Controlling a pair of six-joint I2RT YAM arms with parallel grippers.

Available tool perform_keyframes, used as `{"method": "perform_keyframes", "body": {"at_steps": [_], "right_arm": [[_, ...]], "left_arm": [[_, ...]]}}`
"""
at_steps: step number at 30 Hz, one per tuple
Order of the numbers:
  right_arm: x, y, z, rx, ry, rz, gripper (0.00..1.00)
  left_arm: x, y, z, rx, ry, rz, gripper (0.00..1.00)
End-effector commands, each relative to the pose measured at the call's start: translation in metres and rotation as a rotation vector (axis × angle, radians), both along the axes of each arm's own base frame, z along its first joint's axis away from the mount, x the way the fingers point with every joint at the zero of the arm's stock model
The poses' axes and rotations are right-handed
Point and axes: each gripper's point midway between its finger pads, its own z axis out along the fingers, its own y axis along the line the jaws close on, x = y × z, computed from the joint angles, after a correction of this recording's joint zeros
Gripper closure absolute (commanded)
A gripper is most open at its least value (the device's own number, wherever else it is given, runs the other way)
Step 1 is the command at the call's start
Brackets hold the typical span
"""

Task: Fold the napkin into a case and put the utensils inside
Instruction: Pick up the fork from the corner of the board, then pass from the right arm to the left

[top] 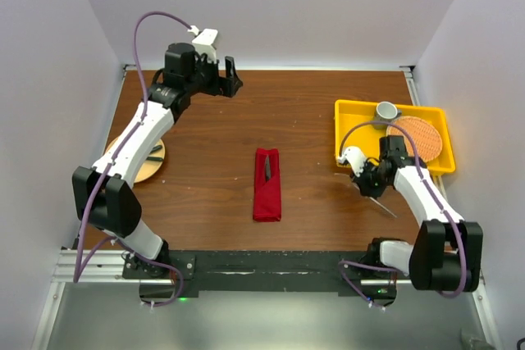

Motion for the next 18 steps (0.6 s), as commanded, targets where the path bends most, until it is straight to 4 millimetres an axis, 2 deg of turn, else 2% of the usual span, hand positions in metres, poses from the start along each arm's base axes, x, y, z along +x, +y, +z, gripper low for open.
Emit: {"method": "perform_keyframes", "body": {"at_steps": [1,2,3,4,5,7,8,9,10,11,13,15,18], "right_arm": [[0.024,0.057,0.07,0.213,-0.092,0.014,1.0],[0.036,0.07,0.09,0.268,-0.105,-0.043,1.0],[0.045,0.085,0.106,0.328,-0.132,-0.044,1.0],[0.057,0.104,0.13,0.381,-0.173,-0.03,1.0],[0.062,0.118,0.142,0.452,-0.15,-0.108,1.0],[0.086,0.15,0.175,0.562,-0.2,-0.11,1.0],[0.092,0.162,0.185,0.628,-0.173,-0.177,1.0],[0.106,0.174,0.196,0.68,-0.197,-0.179,1.0],[0.11,0.188,0.209,0.726,-0.207,-0.171,1.0],[0.112,0.198,0.217,0.788,-0.175,-0.219,1.0],[0.122,0.223,0.234,0.873,-0.189,-0.2,1.0],[0.122,0.245,0.247,0.953,-0.15,-0.202,1.0],[0.119,0.268,0.262,1.047,-0.106,-0.195,1.0]], "left_arm": [[0.0,0.013,0.025,-0.12,-0.025,0.042,0.11],[-0.003,0.011,0.028,-0.162,-0.019,0.025,0.13],[-0.004,0.015,0.028,-0.184,-0.013,0.027,0.16],[-0.012,0.013,0.031,-0.223,-0.01,0.016,0.17],[-0.021,0.006,0.031,-0.251,0.003,-0.034,0.18],[-0.037,-0.001,0.032,-0.299,0.0,-0.077,0.23],[-0.046,-0.009,0.032,-0.314,0.002,-0.111,0.24],[-0.052,-0.015,0.031,-0.318,0.003,-0.126,0.24],[-0.058,-0.02,0.03,-0.313,0.0,-0.14,0.24],[-0.066,-0.033,0.031,-0.312,0.0,-0.17,0.24],[-0.072,-0.047,0.035,-0.315,-0.009,-0.2,0.24],[-0.076,-0.064,0.037,-0.314,-0.003,-0.225,0.26],[-0.081,-0.081,0.034,-0.319,0.033,-0.25,0.28]]}}
